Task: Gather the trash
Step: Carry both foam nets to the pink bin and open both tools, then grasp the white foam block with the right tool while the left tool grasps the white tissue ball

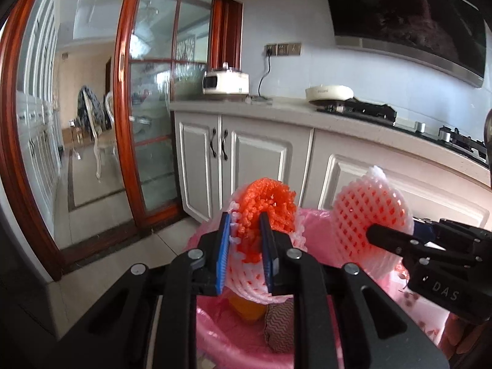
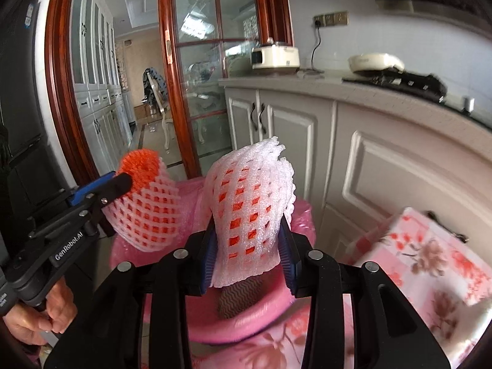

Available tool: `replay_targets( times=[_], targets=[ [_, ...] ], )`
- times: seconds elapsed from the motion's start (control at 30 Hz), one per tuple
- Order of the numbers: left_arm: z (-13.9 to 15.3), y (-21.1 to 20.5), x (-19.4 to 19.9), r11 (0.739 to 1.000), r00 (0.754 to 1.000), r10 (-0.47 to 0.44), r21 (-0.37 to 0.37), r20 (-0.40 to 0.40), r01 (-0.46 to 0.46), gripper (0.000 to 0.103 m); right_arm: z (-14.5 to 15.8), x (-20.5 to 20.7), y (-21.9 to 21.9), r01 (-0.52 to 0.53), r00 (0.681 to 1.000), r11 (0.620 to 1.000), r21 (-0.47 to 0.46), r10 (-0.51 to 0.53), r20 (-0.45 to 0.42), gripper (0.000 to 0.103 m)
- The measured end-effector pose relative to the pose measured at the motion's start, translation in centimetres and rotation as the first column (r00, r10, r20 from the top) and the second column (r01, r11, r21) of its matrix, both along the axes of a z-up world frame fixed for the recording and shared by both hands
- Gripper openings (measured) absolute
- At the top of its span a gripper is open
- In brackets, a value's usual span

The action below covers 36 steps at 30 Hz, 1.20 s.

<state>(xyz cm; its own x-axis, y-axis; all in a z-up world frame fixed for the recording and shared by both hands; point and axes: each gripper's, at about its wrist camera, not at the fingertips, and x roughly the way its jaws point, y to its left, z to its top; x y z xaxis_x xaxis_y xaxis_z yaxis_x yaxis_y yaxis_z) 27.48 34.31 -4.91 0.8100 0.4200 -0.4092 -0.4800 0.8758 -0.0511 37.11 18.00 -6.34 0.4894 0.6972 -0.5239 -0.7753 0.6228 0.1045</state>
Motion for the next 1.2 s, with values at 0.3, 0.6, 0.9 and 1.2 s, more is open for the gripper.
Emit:
replay_targets(
  times=[0.3, 0.6, 0.9, 1.2],
  targets=[
    [-2.4, 2.3, -0.2, 0.997, 0.999, 0.038, -0.065, -0.028, -0.040, 0.055, -0.7, -0.3, -0.9, -0.016, 1.000, 0.999, -0.030, 0.016, -0.018, 0.062],
    [0.0, -3.9, -7.9, 0.998, 0.996, 0.065, -0.005, 0.066, -0.065, 0.092, 1.7, -7.9, -11.8, 0.087, 0.996, 0.994, 0.061, -0.089, 0.026, 0.071],
    [-1.3, -16.3, -9.2, 0.986, 0.987, -0.155, -0.049, 0.052, 0.157, 0.097, -1.6, -13.4, -23.8, 0.287, 0.958, 0.958, 0.000, -0.287, 0.015, 0.071],
    [-3.9, -26.2, -8.2, 0.955, 0.956, -0.294, -0.034, -0.016, 0.294, 0.097, -3.8, -15.5, -33.5, 0.476, 0.879, 0.879, 0.008, -0.476, -0.016, 0.071]
  ],
)
